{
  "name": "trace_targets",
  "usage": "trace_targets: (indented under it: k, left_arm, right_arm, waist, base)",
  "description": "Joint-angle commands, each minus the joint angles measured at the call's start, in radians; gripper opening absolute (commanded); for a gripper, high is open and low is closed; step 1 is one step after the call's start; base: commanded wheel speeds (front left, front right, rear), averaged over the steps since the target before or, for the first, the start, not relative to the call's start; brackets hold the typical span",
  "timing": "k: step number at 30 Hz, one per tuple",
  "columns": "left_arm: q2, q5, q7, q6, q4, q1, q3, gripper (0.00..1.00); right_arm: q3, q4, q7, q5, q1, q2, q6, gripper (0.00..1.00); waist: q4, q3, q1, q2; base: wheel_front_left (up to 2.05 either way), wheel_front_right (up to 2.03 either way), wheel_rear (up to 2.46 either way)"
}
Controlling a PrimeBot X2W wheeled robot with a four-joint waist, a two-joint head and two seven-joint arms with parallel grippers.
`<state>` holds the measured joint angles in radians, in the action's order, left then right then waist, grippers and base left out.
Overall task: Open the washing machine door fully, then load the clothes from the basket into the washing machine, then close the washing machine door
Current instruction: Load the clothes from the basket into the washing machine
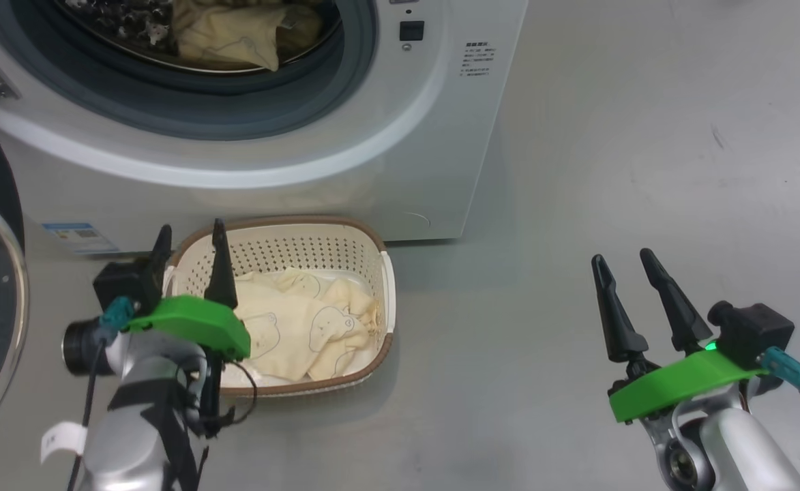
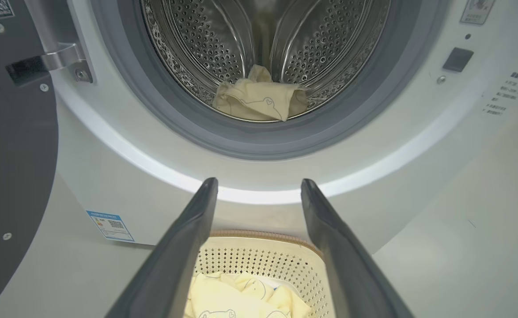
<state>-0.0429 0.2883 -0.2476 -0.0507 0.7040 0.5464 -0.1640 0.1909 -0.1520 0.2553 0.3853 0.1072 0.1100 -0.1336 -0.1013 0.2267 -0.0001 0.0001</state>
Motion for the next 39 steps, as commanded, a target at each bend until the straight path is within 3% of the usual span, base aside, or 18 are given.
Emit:
trace_targets:
  k: [1, 16, 39]
  left_arm:
    - [-0.017, -0.014, -0.014, 0.011, -0.067, -0.011, 0.033, 1.00]
    - [-0.008, -0.046, -0.014, 0.046, -0.395, -0.367, 0.151, 1.00]
    - [-0.007, 0.026, -0.014, 0.097, -0.462, -0.497, 0.168, 1.00]
  right_arm:
    - [0.013, 0.031, 0.006, -0.013, 0.006, 0.015, 0.003, 1.00]
    - [0.004, 0.022, 0.006, -0.018, -0.045, 0.005, 0.003, 1.00]
    - [0.026, 0.008, 0.006, -0.025, -0.071, 0.022, 0.003, 1.00]
  waist:
    - [0.004, -0.007, 0.0001, -0.0001]
    - [0.007, -0.072, 0.0001, -0.0001]
    - [-0.012, -0.173, 0.0001, -0.0001]
  base:
    - [0.00, 0.00, 0.00]
    - [0.00, 0.00, 0.00]
    - [0.00, 0.00, 0.00]
